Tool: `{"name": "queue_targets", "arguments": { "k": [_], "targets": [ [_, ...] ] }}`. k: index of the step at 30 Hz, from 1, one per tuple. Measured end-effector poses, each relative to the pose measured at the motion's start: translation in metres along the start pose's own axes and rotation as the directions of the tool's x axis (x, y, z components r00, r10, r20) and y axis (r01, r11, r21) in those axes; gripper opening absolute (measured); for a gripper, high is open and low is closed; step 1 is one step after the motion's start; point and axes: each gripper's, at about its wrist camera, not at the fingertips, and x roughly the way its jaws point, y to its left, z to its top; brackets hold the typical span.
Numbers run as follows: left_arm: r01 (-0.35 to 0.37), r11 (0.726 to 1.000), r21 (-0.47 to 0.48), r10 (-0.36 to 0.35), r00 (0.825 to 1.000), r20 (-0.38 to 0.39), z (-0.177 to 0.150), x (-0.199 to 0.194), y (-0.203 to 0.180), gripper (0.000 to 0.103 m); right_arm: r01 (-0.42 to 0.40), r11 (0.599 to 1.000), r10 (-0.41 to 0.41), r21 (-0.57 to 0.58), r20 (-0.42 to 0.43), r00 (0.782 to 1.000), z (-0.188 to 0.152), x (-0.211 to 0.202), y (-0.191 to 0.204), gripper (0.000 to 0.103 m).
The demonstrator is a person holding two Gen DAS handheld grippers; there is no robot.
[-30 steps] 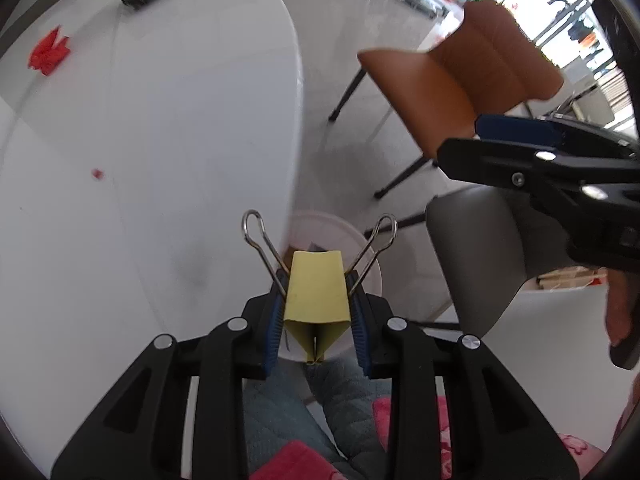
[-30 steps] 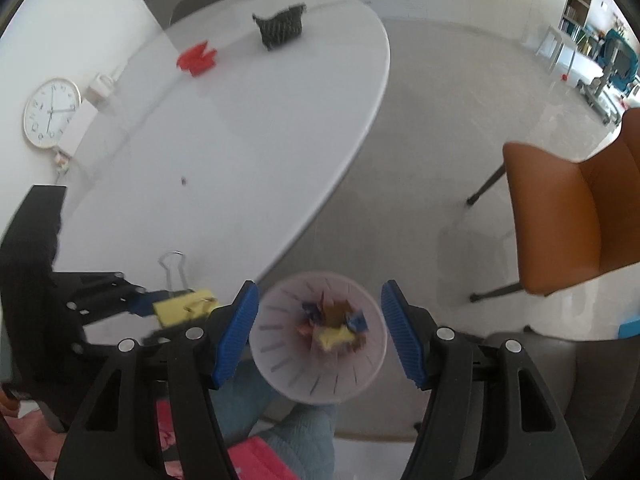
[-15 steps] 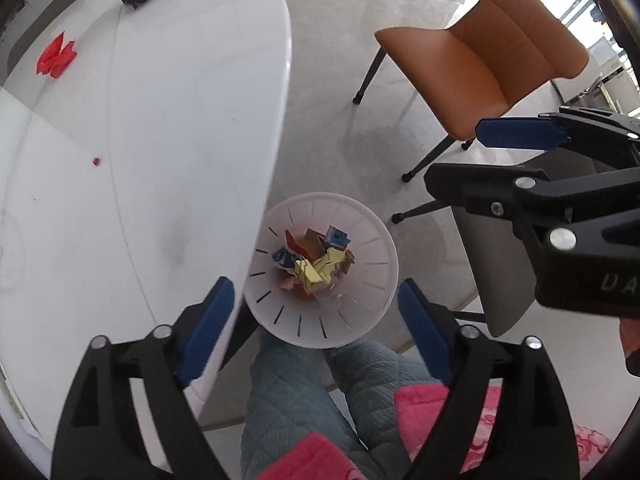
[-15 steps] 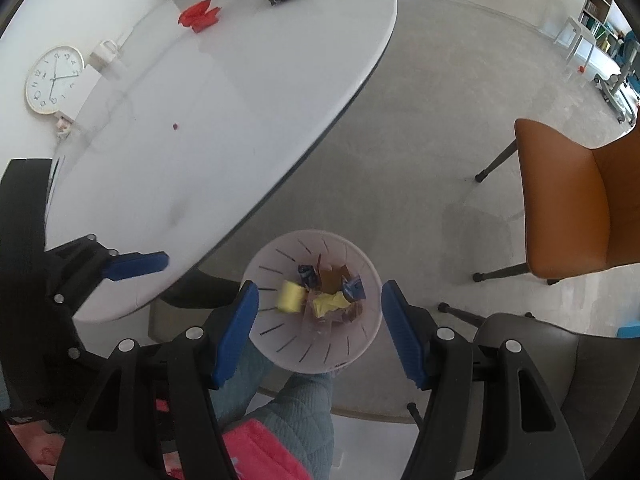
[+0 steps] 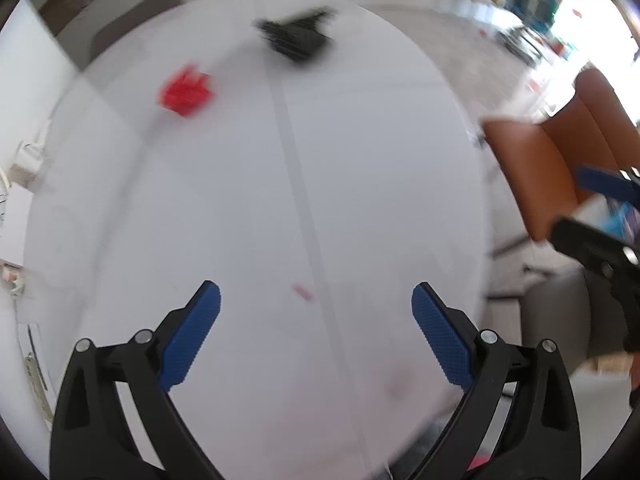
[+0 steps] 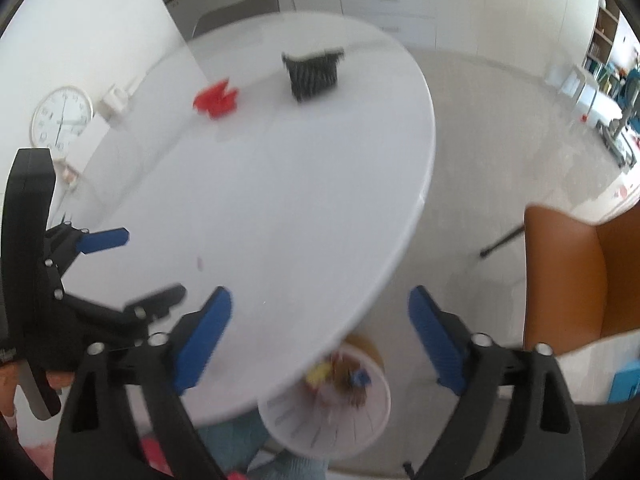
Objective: Collect trash
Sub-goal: 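Move both tools back over the table, then grasp the red crumpled paper with the left tool while the right tool grasps the black mesh object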
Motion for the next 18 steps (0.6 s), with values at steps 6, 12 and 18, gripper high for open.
{"name": "queue_targets", "arguments": {
  "k": [6,12,18],
  "targets": [
    [-0.066,0.992,-0.112,0.073,0.996,0.057,0.066,0.025,0.085,0.092,-0.023,0.998,0.021,0.058,0.032,0.999,0.075,0.040,0.010,0.096],
    [-0.086,0.983,-0.160,0.095,0.994,0.051,0.126,0.075,0.134,0.092,-0.026,0.994,0.024,0.108,0.024,0.999,0.139,0.087,0.016,0.096],
    [-0.068,0.980,-0.185,0.077,0.996,0.041,0.167,0.115,0.161,0.092,0.005,0.995,-0.003,0.098,-0.022,1.000,0.195,0.144,0.027,0.096]
  ]
}}
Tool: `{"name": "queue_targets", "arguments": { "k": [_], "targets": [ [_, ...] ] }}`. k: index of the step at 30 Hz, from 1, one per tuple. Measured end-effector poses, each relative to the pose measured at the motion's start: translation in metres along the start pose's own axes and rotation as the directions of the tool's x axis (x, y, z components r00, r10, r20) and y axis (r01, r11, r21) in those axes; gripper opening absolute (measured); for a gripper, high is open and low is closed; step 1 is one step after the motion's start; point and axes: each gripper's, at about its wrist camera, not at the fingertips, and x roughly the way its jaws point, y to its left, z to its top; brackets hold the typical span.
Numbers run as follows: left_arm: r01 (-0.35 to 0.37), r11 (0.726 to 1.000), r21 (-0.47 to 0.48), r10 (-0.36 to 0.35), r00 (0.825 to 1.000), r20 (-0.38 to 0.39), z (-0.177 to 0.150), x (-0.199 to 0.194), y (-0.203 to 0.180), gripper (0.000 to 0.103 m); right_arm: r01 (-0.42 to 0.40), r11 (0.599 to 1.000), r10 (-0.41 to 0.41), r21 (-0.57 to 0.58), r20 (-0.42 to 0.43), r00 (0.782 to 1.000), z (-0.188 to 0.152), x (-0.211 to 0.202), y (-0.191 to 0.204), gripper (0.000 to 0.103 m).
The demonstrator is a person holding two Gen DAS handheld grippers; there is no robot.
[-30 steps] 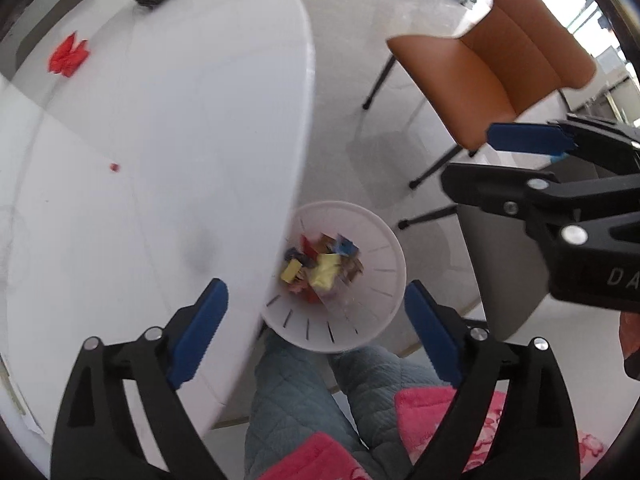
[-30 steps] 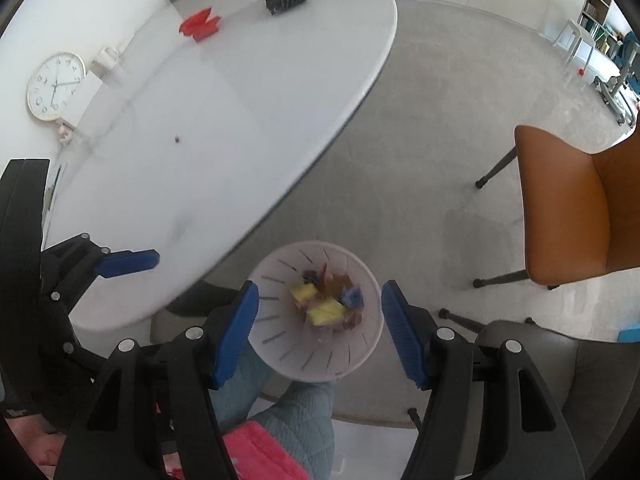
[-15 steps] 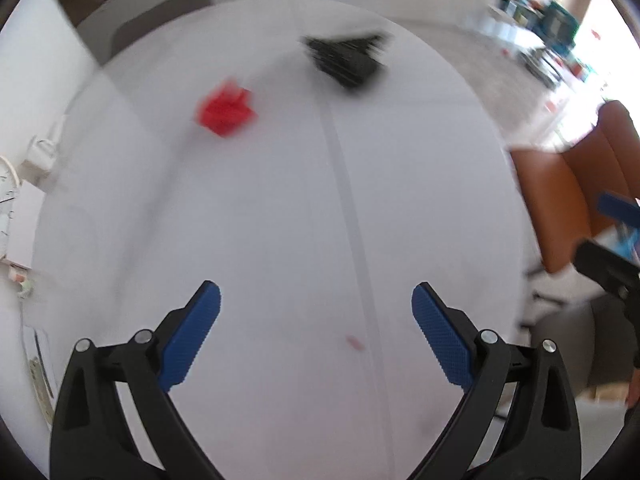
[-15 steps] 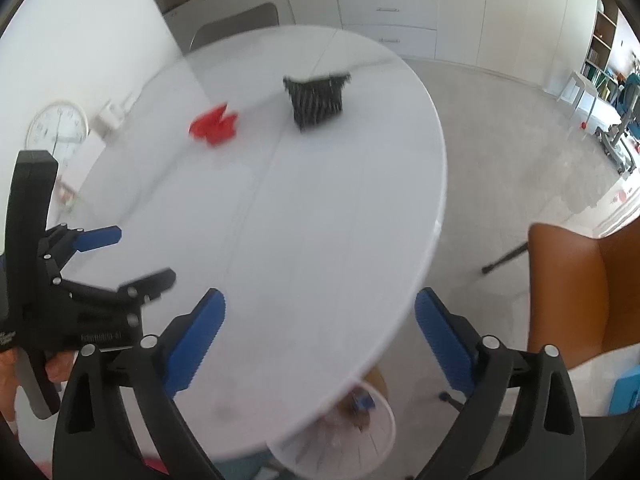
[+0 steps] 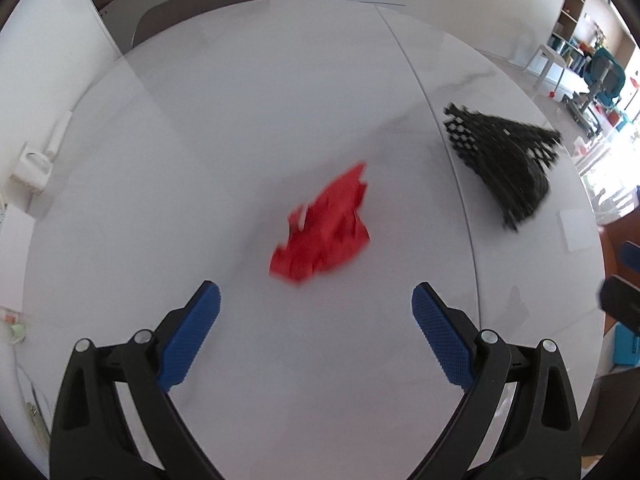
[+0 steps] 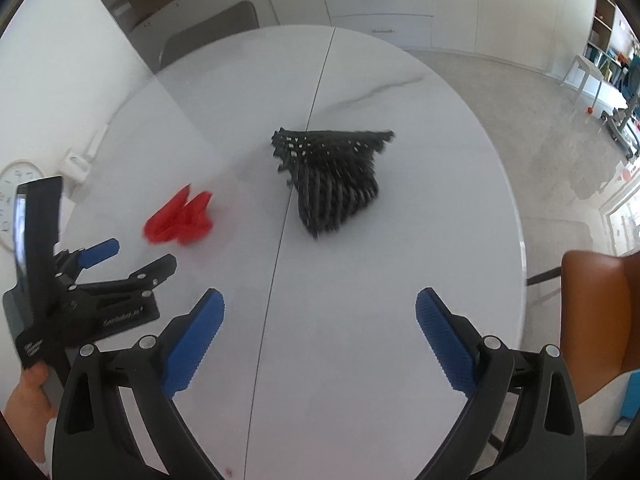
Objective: Collect trash
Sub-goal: 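Grasp the red crumpled paper with the left tool while the right tool grasps the black mesh object, then carry red paper and black mesh to the wastebasket and open both tools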
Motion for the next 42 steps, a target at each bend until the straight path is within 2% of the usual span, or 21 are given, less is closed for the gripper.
{"name": "queue_targets", "arguments": {
  "k": [5,7,10,11,12,13,14,15,17,24,29,35,42],
  "targets": [
    [0.004,1.000,-0.004,-0.004,1.000,-0.012,0.019,0.024,0.002,0.092,0.023,1.000,-0.024,-0.011,-0.020,1.000,0.036,0.042,0.012,0.096],
    [0.009,1.000,-0.011,-0.009,1.000,-0.014,0.026,0.032,0.003,0.086,0.044,0.999,-0.045,-0.022,-0.030,0.999,0.048,0.058,0.014,0.096],
    [0.011,1.000,-0.020,-0.012,0.999,-0.042,0.031,0.045,0.003,0.067,0.063,0.997,-0.065,-0.041,-0.048,0.997,0.060,0.080,0.018,0.095],
    [0.013,1.000,-0.023,-0.014,0.999,-0.050,0.033,0.050,0.003,0.058,0.074,0.996,-0.077,-0.055,-0.056,0.995,0.063,0.088,0.020,0.084],
    [0.016,1.000,-0.025,-0.018,0.998,-0.056,0.033,0.053,0.003,0.047,0.086,0.994,-0.090,-0.064,-0.058,0.994,0.064,0.092,0.021,0.065],
    [0.027,0.999,-0.029,-0.028,0.998,-0.054,0.034,0.054,0.004,0.046,0.105,0.991,-0.110,-0.076,-0.056,0.992,0.065,0.095,0.022,0.057],
    [0.034,0.999,-0.037,-0.036,0.998,-0.048,0.035,0.054,0.004,0.041,0.121,0.989,-0.125,-0.087,-0.046,0.991,0.065,0.095,0.023,0.043],
    [0.038,0.999,-0.037,-0.040,0.998,-0.043,0.035,0.053,0.004,0.039,0.126,0.988,-0.129,-0.095,-0.033,0.991,0.065,0.094,0.022,0.036],
    [0.036,0.999,-0.027,-0.037,0.999,-0.030,0.035,0.051,0.003,0.037,0.119,0.989,-0.122,-0.092,-0.026,0.992,0.065,0.090,0.020,0.029],
    [0.037,0.999,-0.015,-0.037,0.999,-0.010,0.024,0.030,0.003,0.035,0.087,0.993,-0.086,-0.076,0.011,0.996,0.061,0.066,0.018,0.025],
    [0.051,0.999,-0.006,-0.051,0.999,0.010,0.009,-0.005,0.006,0.035,0.051,0.995,-0.046,-0.091,0.052,0.998,0.035,0.028,0.024,0.025],
    [0.067,0.998,0.022,-0.067,0.997,0.024,-0.035,-0.058,-0.007,0.035,0.012,0.996,-0.005,-0.094,0.080,0.997,-0.018,-0.037,0.020,0.025],
    [0.136,0.990,0.027,-0.136,0.991,-0.007,-0.114,-0.113,-0.030,0.035,-0.001,0.994,0.009,-0.105,0.081,0.997,-0.113,-0.113,0.007,0.026]
  ]
}}
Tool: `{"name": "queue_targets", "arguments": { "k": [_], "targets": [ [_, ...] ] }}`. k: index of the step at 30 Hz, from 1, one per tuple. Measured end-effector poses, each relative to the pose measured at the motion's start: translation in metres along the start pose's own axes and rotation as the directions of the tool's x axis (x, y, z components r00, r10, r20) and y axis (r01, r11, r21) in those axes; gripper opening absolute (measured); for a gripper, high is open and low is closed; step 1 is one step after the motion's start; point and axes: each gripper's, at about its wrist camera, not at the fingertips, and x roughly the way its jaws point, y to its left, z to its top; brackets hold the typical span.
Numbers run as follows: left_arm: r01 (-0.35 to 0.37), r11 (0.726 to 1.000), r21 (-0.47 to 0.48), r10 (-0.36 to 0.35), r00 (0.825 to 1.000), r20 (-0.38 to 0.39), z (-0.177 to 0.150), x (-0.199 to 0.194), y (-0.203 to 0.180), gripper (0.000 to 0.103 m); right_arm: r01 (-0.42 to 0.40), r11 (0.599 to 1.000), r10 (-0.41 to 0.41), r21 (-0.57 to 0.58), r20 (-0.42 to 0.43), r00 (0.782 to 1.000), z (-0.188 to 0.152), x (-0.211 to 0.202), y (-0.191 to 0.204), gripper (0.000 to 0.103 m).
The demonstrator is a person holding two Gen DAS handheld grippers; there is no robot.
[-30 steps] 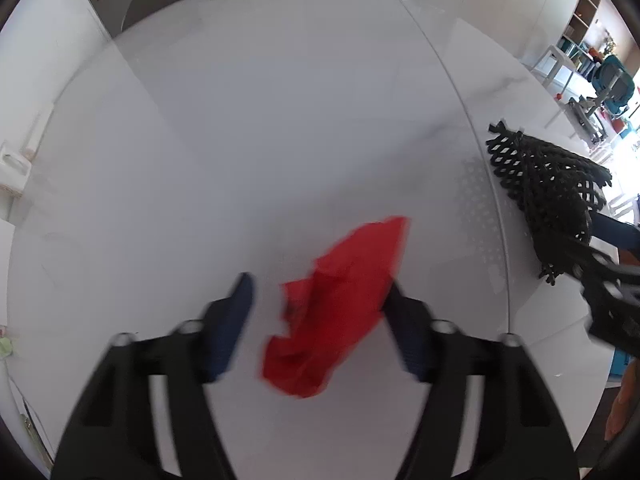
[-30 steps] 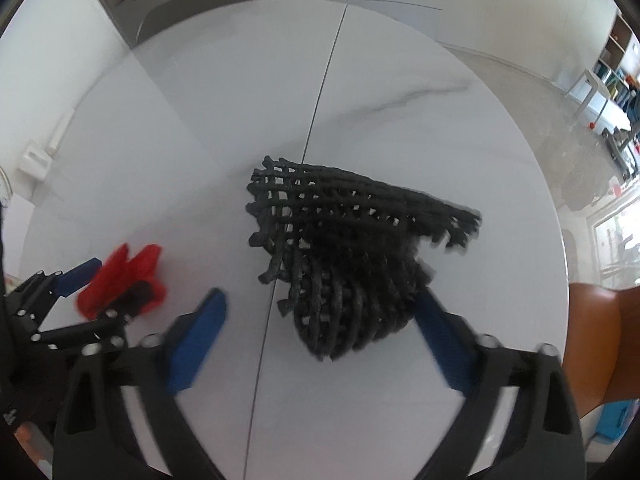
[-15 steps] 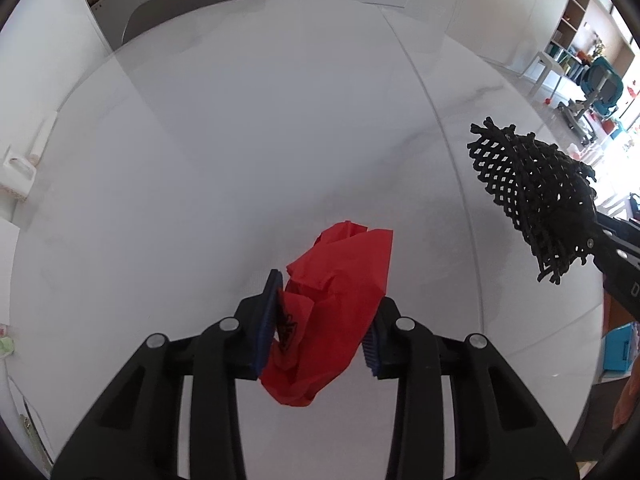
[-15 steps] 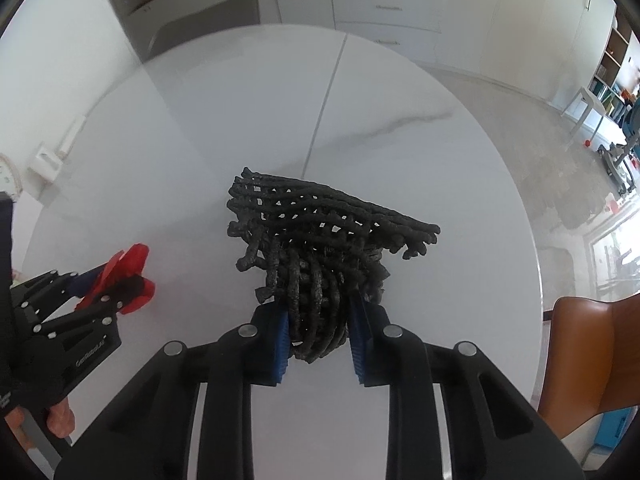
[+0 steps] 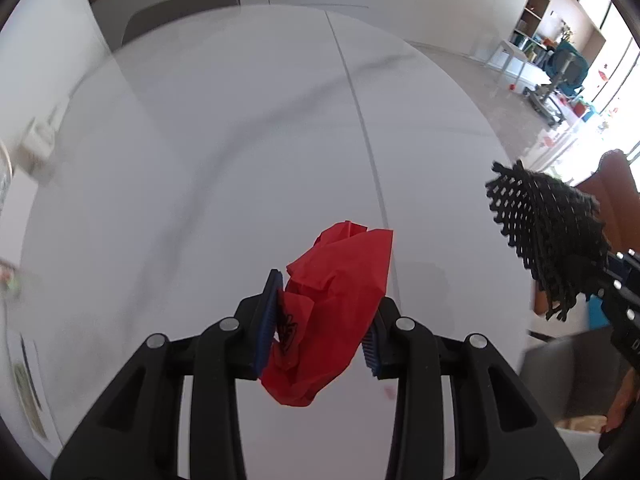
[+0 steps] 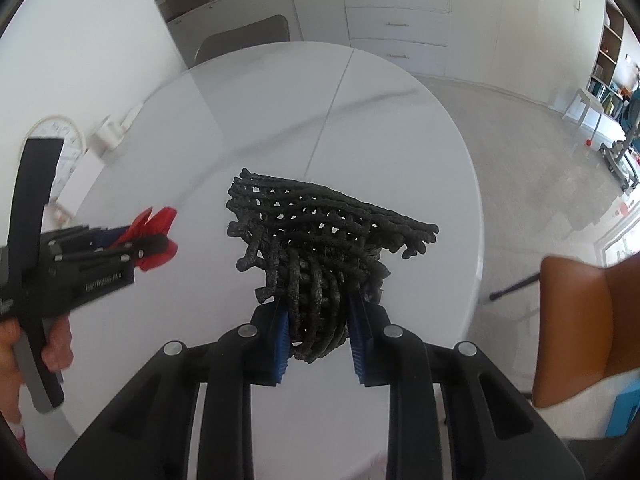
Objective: Collect trash
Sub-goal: 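Carry red paper and black mesh to the wastebasket and open both tools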
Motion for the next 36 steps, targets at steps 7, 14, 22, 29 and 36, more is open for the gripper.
{"name": "queue_targets", "arguments": {
  "k": [7,14,22,29,36],
  "targets": [
    [0.027,1.000,0.005,-0.026,0.997,-0.069,-0.094,-0.027,-0.026,0.035,-0.012,1.000,0.013,0.007,-0.042,0.999,-0.097,-0.056,-0.013,0.026],
    [0.057,0.998,-0.015,-0.058,0.988,-0.144,-0.167,-0.036,-0.061,0.035,-0.053,0.998,0.058,0.037,-0.135,0.989,-0.190,-0.076,-0.031,0.028],
    [0.068,0.998,-0.010,-0.068,0.979,-0.190,-0.198,-0.031,-0.100,0.035,-0.059,0.998,0.052,-0.017,-0.257,0.965,-0.255,-0.051,-0.037,0.028],
    [0.073,0.997,0.026,-0.068,0.982,-0.175,-0.199,-0.028,-0.131,0.035,-0.062,0.996,0.041,-0.064,-0.290,0.956,-0.276,-0.012,-0.028,0.033],
    [0.078,0.995,0.065,-0.066,0.983,-0.173,-0.216,-0.031,-0.143,0.035,-0.058,0.996,0.033,-0.070,-0.318,0.947,-0.285,0.015,-0.026,0.068]
  ]
}}
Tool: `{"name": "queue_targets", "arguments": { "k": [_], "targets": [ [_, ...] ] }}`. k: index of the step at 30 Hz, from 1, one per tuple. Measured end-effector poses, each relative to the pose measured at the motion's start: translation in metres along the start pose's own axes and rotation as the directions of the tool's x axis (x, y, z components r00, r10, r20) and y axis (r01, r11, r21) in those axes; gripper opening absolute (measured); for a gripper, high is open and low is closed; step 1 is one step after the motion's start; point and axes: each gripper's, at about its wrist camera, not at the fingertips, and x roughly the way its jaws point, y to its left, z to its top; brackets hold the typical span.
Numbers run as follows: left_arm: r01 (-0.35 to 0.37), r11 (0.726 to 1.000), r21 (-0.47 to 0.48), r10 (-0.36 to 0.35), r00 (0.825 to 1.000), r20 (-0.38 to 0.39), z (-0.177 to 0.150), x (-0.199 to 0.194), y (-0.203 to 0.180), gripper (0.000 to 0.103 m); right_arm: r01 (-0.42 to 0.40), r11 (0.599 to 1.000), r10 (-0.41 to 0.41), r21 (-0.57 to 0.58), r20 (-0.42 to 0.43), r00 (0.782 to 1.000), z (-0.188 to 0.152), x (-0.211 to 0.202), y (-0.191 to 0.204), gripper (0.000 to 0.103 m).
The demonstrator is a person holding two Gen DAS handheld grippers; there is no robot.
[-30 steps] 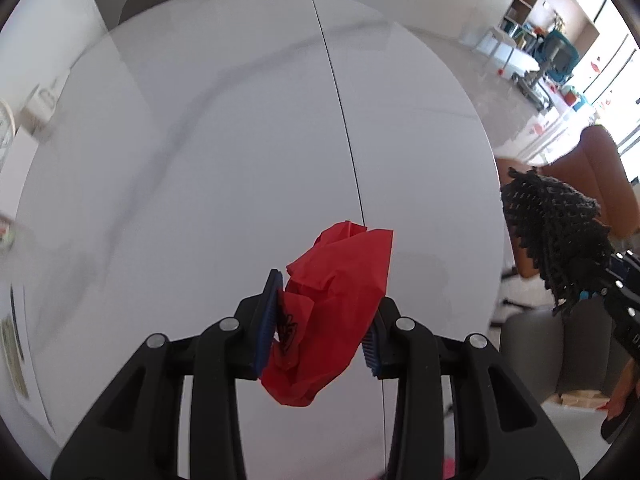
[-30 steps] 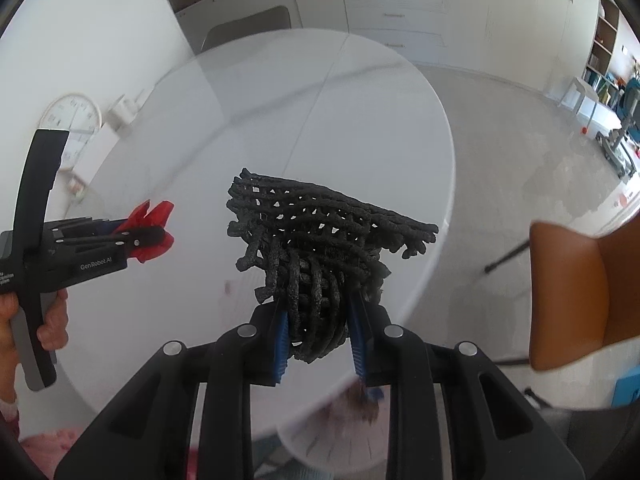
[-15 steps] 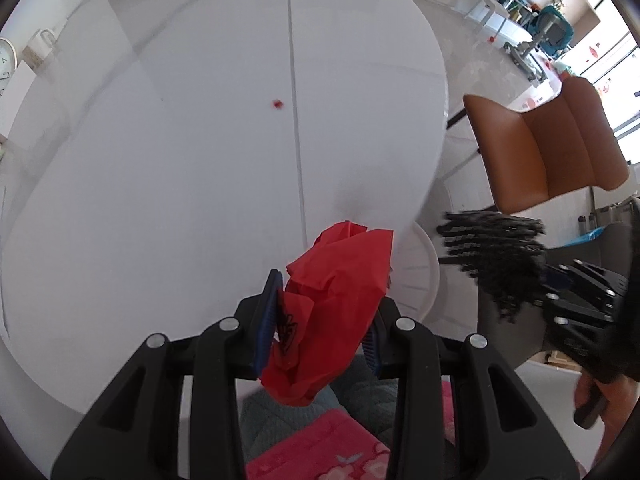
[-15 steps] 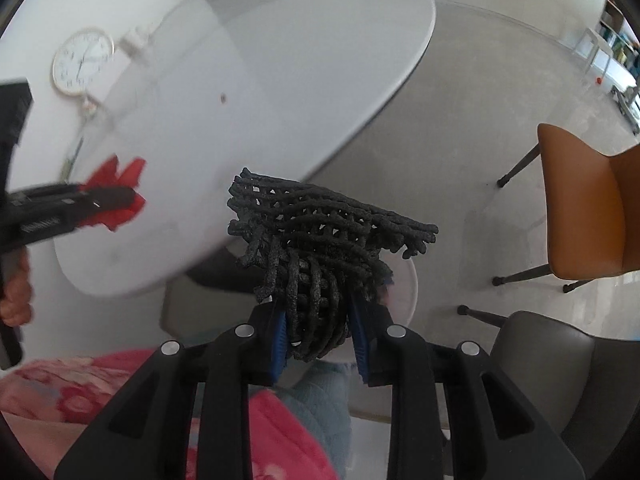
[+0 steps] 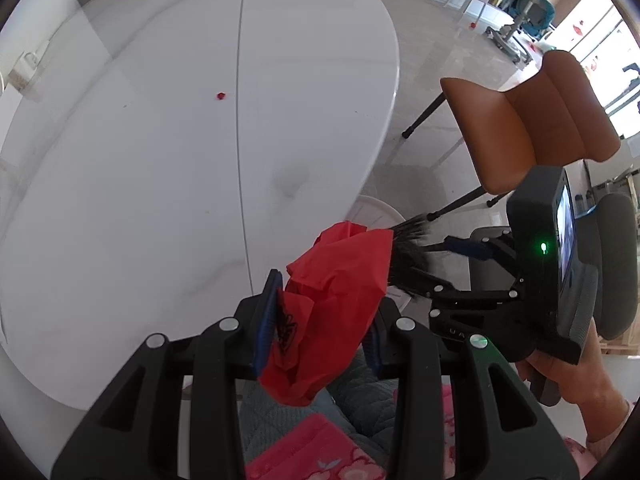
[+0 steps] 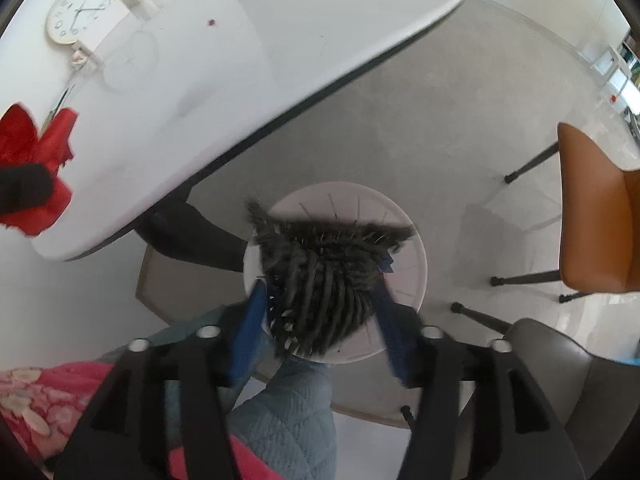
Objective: Collect trash
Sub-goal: 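Carry red paper and black mesh to the wastebasket and open both tools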
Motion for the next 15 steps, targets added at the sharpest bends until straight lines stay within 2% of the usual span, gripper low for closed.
{"name": "queue_targets", "arguments": {
  "k": [7,15],
  "targets": [
    [0.013,0.997,0.069,-0.013,1.000,-0.012,-0.010,0.005,-0.012,0.036,0.005,0.998,-0.009,0.063,0.053,0.999,-0.005,-0.026,-0.023,0.080],
    [0.038,0.965,0.260,-0.020,0.997,-0.074,-0.013,0.041,-0.046,0.036,0.042,0.983,-0.065,0.178,0.125,0.990,-0.013,-0.070,-0.065,0.084]
  ]
}}
